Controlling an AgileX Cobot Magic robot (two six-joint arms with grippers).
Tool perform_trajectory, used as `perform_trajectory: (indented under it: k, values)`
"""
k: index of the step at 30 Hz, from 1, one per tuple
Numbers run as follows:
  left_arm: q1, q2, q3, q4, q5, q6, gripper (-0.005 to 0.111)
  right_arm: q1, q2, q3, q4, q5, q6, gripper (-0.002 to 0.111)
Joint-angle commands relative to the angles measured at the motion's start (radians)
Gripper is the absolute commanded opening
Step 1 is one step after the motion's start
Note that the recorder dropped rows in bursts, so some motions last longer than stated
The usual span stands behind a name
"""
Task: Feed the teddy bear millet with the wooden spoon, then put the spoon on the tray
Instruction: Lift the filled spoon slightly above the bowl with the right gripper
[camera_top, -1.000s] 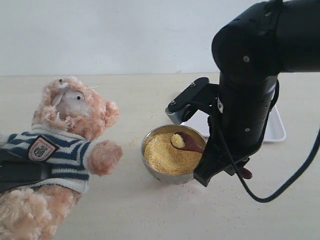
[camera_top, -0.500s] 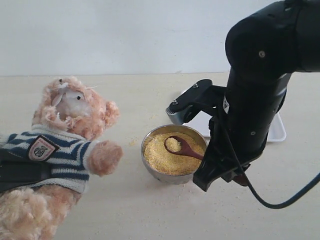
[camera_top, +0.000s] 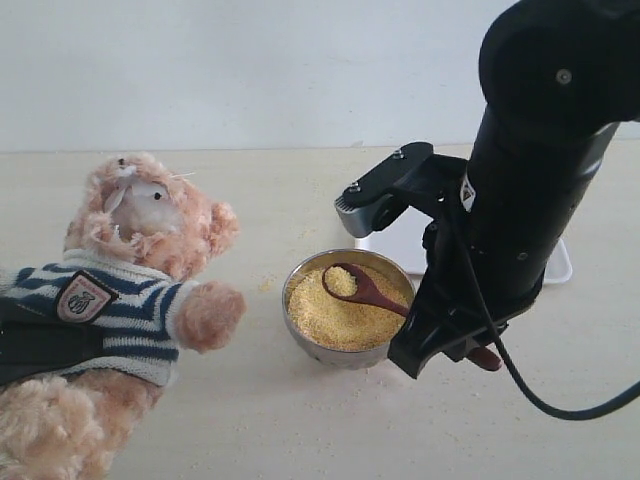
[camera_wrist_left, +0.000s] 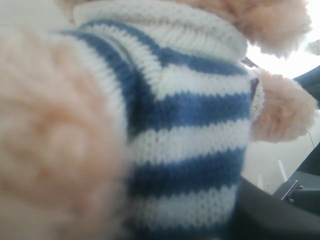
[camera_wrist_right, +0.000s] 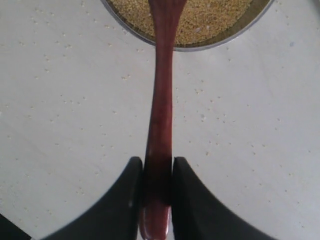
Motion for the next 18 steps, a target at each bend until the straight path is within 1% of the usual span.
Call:
perform_trajectory:
  k: [1,5,8,10,14,16,18]
  values:
    - [0.001,0.001,0.003,-0.02,0.016,0.007,0.005,-0.008,-0.013,-0.001,-0.003,0.003,-0.008,0.0]
    - [0.001,0.001,0.003,-0.02,0.016,0.007,0.005,-0.008,-0.017,-0.001,0.018,0.009,-0.012,0.0]
    - [0.001,0.001,0.003,-0.02,0.016,0.007,0.005,-0.008,-0.019,-0.001,-0.009,0.003,-0.015,0.0]
    - [0.001,0.001,0.003,-0.02,0.016,0.007,0.005,-0.008,-0.019,-0.001,-0.024,0.003,0.018,0.0]
    - [0.001,0.001,0.003,-0.02,0.016,0.011,0.005,-0.004,-0.019,-0.001,0.021,0.008,-0.016,0.0]
    - [0.001,0.001,0.003,-0.02,0.016,0.012,0.005,-0.004,-0.019,-0.001,-0.015,0.001,0.001,0.0]
    - [0.001,0.001,0.003,-0.02,0.016,0.012,0.005,-0.006,-0.019,-0.001,-0.007,0.005,0.018,0.0]
